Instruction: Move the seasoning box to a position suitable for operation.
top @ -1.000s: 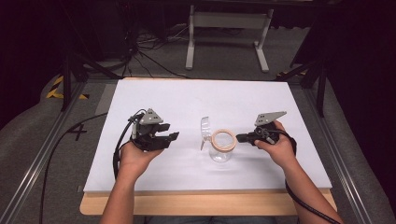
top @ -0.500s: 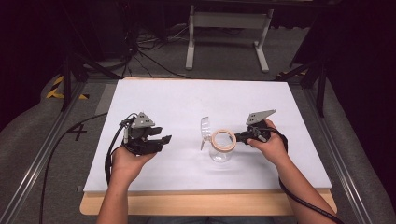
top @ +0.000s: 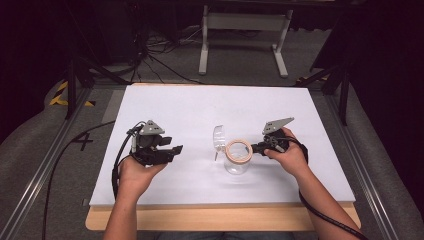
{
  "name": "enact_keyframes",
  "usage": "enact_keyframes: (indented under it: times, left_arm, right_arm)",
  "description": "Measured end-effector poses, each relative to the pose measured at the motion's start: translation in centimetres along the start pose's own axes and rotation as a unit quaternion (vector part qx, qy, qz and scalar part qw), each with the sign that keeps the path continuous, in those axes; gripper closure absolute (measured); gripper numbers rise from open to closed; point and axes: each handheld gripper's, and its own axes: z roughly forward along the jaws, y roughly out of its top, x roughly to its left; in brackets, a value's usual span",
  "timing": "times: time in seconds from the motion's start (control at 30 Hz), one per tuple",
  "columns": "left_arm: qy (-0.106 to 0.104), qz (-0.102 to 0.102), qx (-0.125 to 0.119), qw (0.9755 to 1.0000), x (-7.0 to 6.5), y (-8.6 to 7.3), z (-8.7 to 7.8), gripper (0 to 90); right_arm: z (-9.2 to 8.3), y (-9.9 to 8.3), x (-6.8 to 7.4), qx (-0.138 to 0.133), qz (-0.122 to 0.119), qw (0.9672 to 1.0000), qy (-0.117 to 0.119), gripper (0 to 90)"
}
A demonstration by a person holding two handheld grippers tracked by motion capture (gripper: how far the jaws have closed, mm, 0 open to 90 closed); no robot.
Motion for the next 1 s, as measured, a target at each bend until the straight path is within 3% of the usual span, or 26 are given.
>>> enact_keyframes:
  times: [0.83,1.0]
  left_arm:
    - [-0.033,0.039,0.013,0.9986,-0.8,2.3,3.0,49.5]
    - [-0.04,0.045,0.015,0.9981,-0.9,2.9,3.6,49.5]
  right_arm:
    - [-1.8,-1.4,2.6,0.023,-0.003,0.9997,-0.007,90.0]
    - [-2.3,-1.7,3.2,0.02,0.003,0.9998,0.0,90.0]
